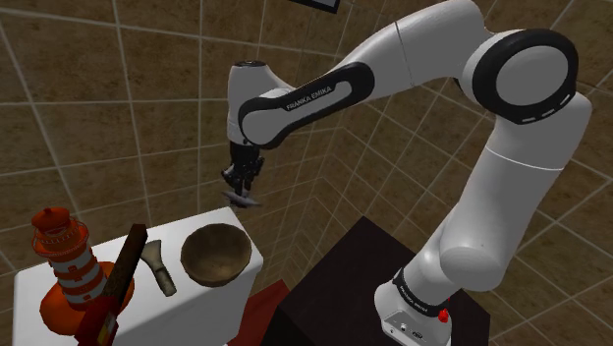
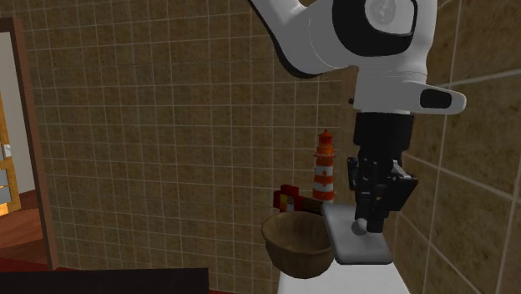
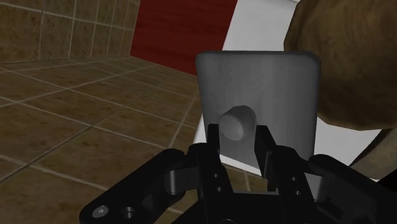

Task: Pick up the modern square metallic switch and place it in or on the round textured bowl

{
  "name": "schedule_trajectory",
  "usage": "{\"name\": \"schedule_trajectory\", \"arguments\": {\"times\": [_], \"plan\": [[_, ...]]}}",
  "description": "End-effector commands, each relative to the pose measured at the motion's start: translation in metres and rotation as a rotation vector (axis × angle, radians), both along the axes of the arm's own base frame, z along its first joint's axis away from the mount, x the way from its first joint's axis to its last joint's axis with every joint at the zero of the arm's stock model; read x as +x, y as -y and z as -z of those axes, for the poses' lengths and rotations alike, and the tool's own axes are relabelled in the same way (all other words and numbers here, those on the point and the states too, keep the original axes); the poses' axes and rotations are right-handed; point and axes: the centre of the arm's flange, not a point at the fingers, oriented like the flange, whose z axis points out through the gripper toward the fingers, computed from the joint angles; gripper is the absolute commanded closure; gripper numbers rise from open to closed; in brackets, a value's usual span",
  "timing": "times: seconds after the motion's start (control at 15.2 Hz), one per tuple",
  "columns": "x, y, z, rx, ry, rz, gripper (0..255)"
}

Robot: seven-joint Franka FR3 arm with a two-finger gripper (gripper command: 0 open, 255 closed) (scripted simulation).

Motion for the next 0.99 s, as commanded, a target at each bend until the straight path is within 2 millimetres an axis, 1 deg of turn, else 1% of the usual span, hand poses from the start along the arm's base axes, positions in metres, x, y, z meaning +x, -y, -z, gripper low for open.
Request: {"name": "schedule_trajectory", "arguments": {"times": [0.0,0.33,0.4,0.92], "plan": [[0.001,0.000,-0.012,0.000,0.000,0.000,255],[0.001,0.000,-0.038,0.000,0.000,0.000,255],[0.001,0.000,-0.039,0.000,0.000,0.000,255],[-0.049,-0.092,-0.047,0.000,0.000,0.000,255]]}}
